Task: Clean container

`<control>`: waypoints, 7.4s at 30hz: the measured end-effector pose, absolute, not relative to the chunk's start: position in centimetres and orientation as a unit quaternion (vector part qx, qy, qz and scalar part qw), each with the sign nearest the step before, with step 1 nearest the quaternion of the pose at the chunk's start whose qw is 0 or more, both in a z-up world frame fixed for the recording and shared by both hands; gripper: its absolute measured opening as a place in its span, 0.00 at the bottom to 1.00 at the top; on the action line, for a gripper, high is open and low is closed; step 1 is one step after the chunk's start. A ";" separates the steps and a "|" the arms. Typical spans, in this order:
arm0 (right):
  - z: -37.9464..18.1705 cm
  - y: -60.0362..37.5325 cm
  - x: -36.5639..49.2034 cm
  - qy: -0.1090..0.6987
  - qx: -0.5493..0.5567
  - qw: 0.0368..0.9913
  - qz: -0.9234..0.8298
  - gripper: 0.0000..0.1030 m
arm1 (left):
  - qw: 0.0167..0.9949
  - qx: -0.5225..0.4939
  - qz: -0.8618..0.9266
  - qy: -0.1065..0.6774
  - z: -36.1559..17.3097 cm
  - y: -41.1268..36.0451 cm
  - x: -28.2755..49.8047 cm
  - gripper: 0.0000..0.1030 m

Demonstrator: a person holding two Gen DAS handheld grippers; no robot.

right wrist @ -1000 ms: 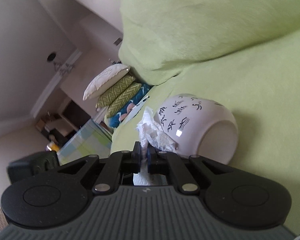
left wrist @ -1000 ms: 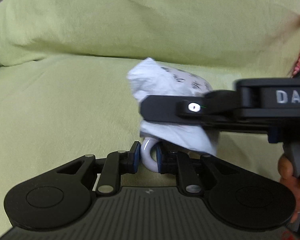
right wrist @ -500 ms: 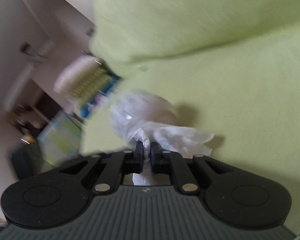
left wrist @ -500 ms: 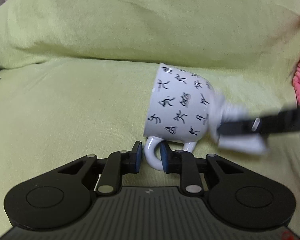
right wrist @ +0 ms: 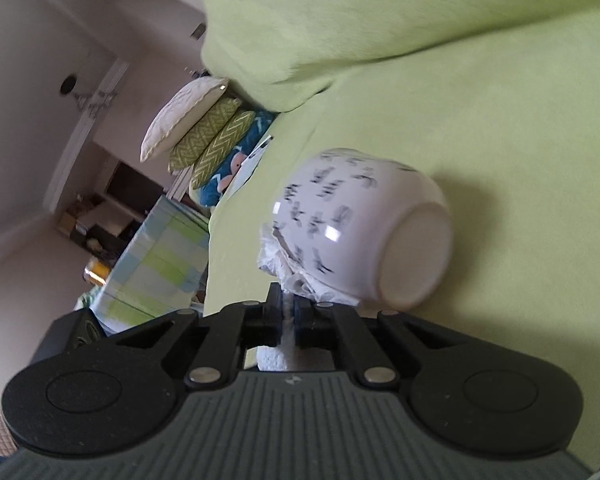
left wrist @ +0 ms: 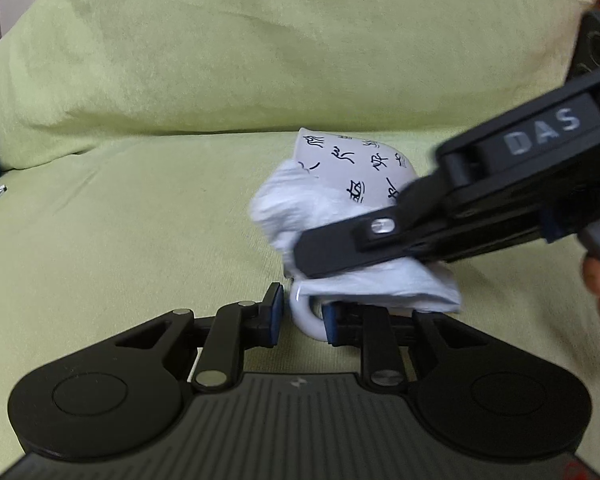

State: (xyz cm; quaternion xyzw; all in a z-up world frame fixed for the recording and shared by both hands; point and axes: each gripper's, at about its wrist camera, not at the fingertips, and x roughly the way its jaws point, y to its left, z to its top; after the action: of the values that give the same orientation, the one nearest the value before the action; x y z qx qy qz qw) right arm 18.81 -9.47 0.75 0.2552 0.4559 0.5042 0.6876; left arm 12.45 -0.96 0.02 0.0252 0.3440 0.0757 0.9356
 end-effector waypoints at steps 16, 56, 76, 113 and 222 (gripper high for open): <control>4.3 -10.9 14.8 0.285 0.174 0.770 0.544 0.07 | 0.934 0.022 0.078 0.347 0.4 1.3 15.3 0.28; 4.7 -13.4 17.1 0.216 0.184 0.850 0.445 0.07 | 0.936 0.029 0.061 0.345 -0.5 2.3 10.9 0.27; 1.2 -8.3 22.5 0.258 0.268 0.781 0.501 0.00 | 0.934 -0.004 0.062 0.351 -0.1 2.8 10.7 0.27; 3.3 -9.1 15.9 0.205 0.185 0.838 0.471 0.00 | 0.928 -0.059 0.064 0.363 0.6 3.7 10.7 0.26; 1.6 -8.2 17.0 0.345 0.134 0.889 0.267 0.05 | 0.888 -0.214 0.110 0.393 1.0 9.7 19.8 0.24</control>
State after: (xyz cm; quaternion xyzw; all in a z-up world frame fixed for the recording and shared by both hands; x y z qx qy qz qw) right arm 16.95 -8.24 1.56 0.1344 0.3455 0.2672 0.8895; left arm 19.77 9.65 1.01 -0.2144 0.3927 0.1097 0.8876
